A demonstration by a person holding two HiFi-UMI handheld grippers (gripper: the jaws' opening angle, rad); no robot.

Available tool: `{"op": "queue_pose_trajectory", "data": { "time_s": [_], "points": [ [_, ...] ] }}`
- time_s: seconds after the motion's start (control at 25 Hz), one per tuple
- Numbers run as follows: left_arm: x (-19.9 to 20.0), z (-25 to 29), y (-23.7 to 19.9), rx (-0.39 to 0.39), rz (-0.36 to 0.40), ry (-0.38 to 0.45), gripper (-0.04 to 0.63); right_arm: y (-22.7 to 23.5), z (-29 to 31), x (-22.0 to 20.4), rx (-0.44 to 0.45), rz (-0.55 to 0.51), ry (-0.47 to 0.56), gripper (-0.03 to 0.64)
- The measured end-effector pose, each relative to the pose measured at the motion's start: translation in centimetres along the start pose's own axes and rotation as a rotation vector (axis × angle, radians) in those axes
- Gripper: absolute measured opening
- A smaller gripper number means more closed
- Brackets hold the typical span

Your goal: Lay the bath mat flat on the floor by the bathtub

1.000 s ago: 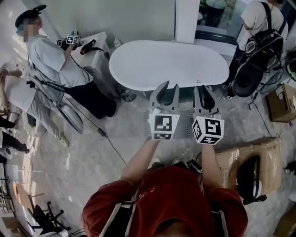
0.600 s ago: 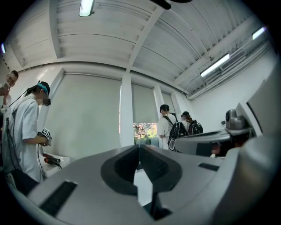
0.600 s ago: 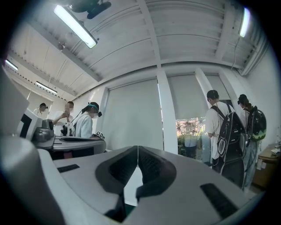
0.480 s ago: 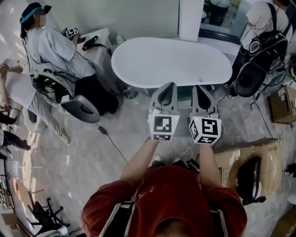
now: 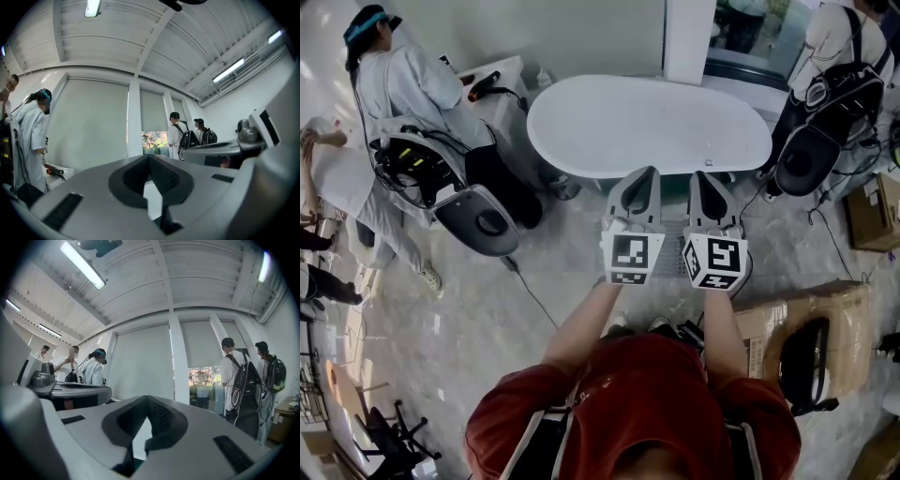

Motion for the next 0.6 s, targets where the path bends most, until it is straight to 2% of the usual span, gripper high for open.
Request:
{"op": "queue_pose_trajectory", "data": {
  "time_s": [0.6],
  "points": [
    [-0.2,0.8,-0.2,0.01,0.001,-0.003,0.012,1.2,0.5,-0.1,-0.014,-0.007,0.0,0.009]
  ]
}}
Point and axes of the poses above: the fingertips, and each gripper's own axes: z forward along the fingers, y to its right, x out of its top, the point moved 6 cm from there along -z, backward along the fingers, and after that the axes turned 4 degrees about y, right-handed, at the moved point
